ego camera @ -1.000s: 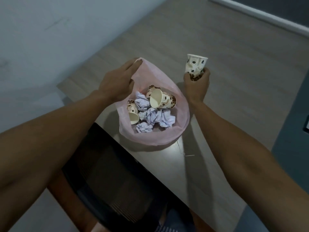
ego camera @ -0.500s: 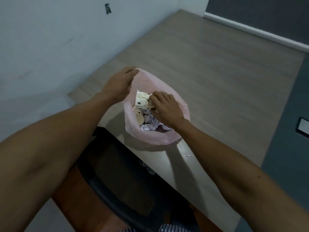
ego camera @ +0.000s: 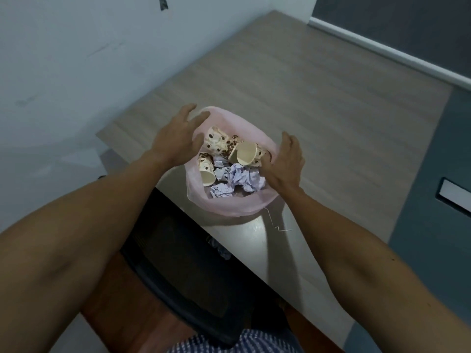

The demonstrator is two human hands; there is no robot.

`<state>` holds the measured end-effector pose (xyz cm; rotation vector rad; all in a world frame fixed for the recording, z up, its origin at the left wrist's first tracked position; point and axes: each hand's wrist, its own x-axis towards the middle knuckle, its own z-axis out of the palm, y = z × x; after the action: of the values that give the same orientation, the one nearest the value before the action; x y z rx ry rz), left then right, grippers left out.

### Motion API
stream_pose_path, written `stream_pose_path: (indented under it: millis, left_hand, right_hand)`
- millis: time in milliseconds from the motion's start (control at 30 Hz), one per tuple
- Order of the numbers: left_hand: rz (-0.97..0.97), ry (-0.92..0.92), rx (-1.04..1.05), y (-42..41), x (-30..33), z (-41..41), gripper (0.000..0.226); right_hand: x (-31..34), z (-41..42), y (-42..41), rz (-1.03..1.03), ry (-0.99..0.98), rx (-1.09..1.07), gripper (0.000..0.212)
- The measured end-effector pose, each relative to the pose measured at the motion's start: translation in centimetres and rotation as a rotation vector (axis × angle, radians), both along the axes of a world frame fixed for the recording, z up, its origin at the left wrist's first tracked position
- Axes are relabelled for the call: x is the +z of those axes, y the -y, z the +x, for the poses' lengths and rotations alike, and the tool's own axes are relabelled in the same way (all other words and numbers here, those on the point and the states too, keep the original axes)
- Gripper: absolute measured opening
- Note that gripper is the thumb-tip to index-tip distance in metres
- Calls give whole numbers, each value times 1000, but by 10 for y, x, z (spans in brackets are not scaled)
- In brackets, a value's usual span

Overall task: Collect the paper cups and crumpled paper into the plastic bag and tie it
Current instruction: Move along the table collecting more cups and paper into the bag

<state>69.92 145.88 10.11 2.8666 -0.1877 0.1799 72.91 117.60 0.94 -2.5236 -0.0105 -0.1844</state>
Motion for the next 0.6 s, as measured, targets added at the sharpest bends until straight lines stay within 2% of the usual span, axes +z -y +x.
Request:
stream_pose_path:
  millis: [67,133,200,267,600]
  left_hand:
    - [41,-66,10,0,-5,-9,73]
    - [84,-111,21,-2,-12,-20,83]
    - [103,-155,51,-4,-21,-30,86]
    - [88,-191,67,-6,-30,-36,87]
    - [-102,-64,-13,27,-2,-29,93]
  right_hand:
    - [-11,-1,10,56,-164,3,75]
    - [-15,3,13,131,-245,-7,61]
    - [-13,9,12,179,-205,-38,37]
    - [-7,14,8,235,-170,-79,26]
    - [40,2,32,326,-2,-312,20]
